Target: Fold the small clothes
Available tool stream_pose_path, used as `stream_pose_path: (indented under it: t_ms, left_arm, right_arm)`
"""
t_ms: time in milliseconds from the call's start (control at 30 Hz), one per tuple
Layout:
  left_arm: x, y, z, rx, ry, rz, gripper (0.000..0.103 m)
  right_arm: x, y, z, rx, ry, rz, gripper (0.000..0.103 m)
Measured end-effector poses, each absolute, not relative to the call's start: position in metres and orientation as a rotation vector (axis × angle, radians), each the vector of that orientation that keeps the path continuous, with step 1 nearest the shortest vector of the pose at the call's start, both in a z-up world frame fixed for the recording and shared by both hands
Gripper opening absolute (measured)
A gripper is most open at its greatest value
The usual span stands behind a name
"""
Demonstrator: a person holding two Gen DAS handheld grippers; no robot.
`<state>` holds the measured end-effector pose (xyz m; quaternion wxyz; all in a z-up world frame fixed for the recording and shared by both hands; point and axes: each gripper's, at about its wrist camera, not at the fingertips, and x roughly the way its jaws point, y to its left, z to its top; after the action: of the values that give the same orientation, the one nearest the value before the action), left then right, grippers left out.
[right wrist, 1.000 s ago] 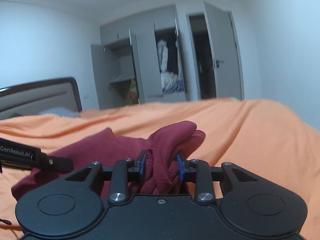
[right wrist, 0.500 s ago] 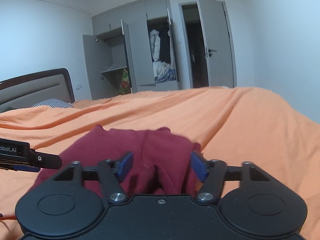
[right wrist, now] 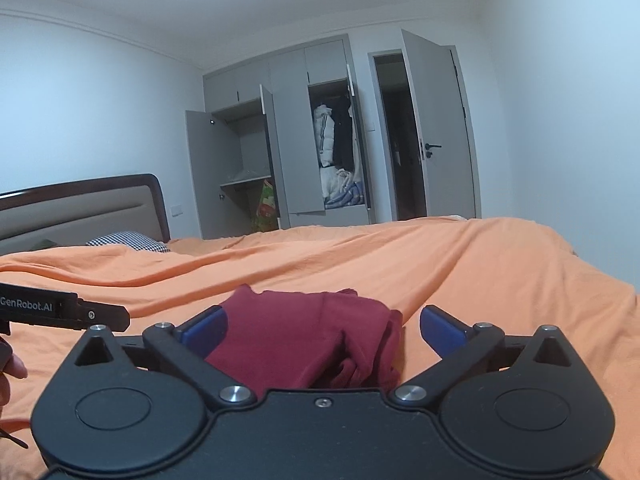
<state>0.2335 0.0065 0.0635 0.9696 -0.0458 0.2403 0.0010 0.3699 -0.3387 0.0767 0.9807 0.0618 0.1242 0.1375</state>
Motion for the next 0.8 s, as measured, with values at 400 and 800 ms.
stream_pose_path:
  t_ms: [400,800]
  left_arm:
    - [0.161,0.013,0.028,-0.096,0.474,-0.022,0.103]
    - [0.145,0.017,0.008,-0.092,0.516,-0.016,0.103]
  right_arm:
    - [0.281,-0.345,0.060,0.129,0.283,0.256,0.102]
    - [0.265,-0.341,0.042,0.123,0.344,0.233,0.102]
